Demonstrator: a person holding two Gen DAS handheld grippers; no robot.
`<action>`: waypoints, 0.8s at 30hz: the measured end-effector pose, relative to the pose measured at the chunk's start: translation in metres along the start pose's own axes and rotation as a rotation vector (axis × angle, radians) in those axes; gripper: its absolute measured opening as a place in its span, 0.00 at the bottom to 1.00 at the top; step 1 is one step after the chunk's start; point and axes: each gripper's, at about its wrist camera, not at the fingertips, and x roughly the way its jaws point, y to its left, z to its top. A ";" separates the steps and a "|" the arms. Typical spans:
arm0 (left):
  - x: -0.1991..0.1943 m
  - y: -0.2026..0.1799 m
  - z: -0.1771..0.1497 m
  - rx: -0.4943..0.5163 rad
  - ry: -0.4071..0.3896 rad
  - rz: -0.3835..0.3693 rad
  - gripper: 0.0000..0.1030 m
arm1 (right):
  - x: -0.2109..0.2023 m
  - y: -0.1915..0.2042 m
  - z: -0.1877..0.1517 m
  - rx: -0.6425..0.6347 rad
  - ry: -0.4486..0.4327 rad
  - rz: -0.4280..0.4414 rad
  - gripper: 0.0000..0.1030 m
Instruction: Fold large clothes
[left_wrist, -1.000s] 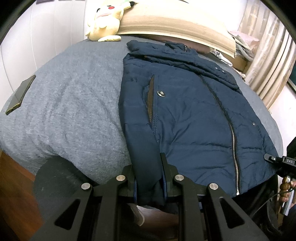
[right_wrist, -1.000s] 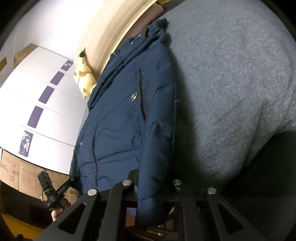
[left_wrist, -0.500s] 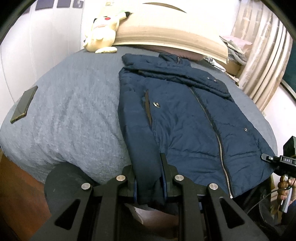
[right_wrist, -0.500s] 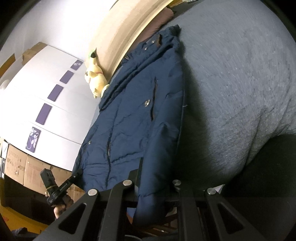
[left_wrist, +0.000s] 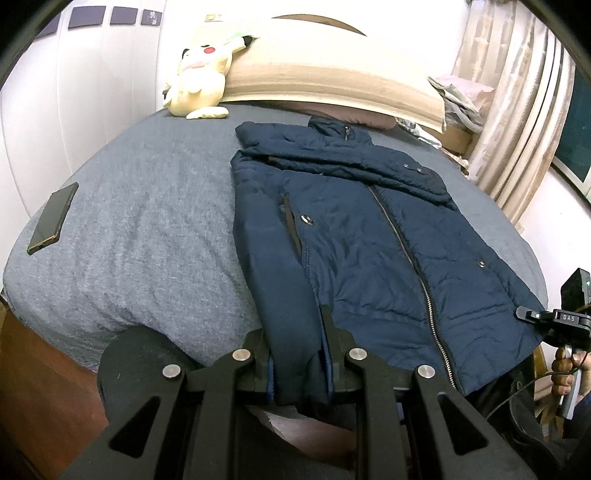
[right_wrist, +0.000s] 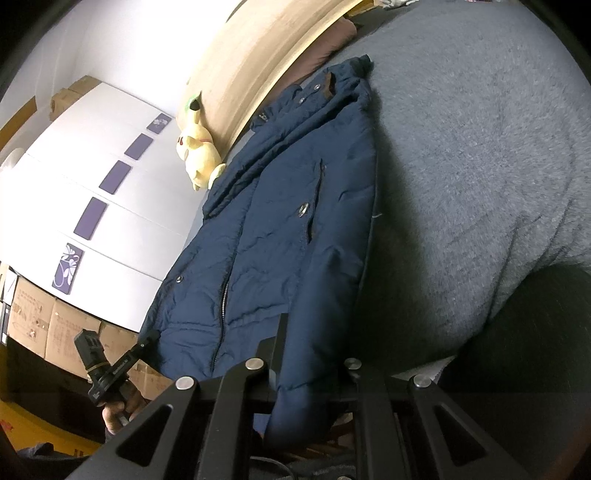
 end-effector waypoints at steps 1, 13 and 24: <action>-0.001 0.001 0.000 0.000 -0.001 -0.003 0.19 | 0.001 0.000 0.002 -0.002 0.001 -0.001 0.12; -0.009 0.006 -0.003 -0.004 -0.024 -0.029 0.19 | -0.002 0.009 0.012 -0.048 0.015 -0.014 0.12; -0.014 0.008 -0.003 0.004 -0.024 -0.032 0.19 | -0.007 0.007 0.011 -0.066 0.012 0.000 0.12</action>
